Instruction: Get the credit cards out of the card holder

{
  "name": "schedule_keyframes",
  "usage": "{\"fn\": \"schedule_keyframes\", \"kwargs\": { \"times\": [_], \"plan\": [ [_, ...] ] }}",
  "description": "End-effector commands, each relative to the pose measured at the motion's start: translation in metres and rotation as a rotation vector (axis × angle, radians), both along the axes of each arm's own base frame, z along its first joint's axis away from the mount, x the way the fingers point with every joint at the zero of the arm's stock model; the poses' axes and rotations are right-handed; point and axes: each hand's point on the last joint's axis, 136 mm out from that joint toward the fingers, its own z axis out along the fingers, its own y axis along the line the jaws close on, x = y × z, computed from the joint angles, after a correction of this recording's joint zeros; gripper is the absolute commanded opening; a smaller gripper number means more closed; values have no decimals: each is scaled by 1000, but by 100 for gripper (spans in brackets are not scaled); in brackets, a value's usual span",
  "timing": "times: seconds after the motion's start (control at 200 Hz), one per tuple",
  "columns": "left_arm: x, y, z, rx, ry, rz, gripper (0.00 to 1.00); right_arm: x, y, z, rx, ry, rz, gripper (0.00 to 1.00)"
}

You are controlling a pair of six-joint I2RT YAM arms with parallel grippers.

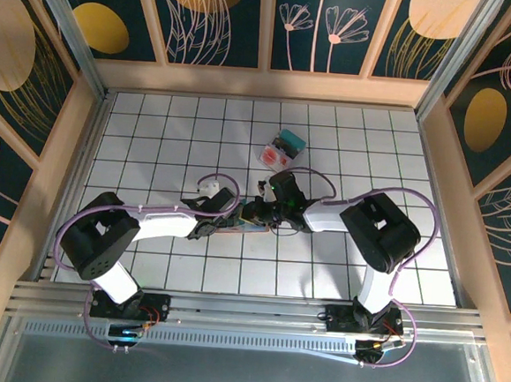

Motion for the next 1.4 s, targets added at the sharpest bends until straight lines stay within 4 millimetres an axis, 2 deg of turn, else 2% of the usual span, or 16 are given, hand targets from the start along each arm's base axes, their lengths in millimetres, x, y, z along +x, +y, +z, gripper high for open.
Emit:
{"fn": "schedule_keyframes", "kwargs": {
  "times": [0.0,0.135,0.295,0.525,0.676,0.901,1.021,1.136,1.346,1.361,1.396],
  "plan": [
    [-16,12,-15,43,76,-2,99,11,-2,8,-57,-64,-17,3],
    [-16,20,-16,79,65,12,99,15,-17,11,-155,-111,-32,3],
    [-11,26,-20,125,61,17,99,20,-29,26,-221,-182,-39,3],
    [3,32,-7,164,1,11,99,38,-41,54,-312,-318,-35,1],
    [17,35,11,186,-62,-9,99,65,-54,79,-404,-443,-46,0],
    [32,36,32,194,-118,-16,99,115,-81,118,-591,-693,-74,0],
    [34,33,39,177,-126,-19,99,140,-93,127,-678,-825,-32,0],
    [33,32,49,144,-140,-14,99,160,-95,136,-735,-932,42,0],
    [28,38,74,78,-200,23,99,194,-103,139,-834,-1066,149,0],
    [27,38,76,72,-205,25,99,203,-115,138,-850,-1058,131,0],
    [27,39,82,55,-223,31,99,211,-121,139,-851,-1060,132,0]
  ]
}}
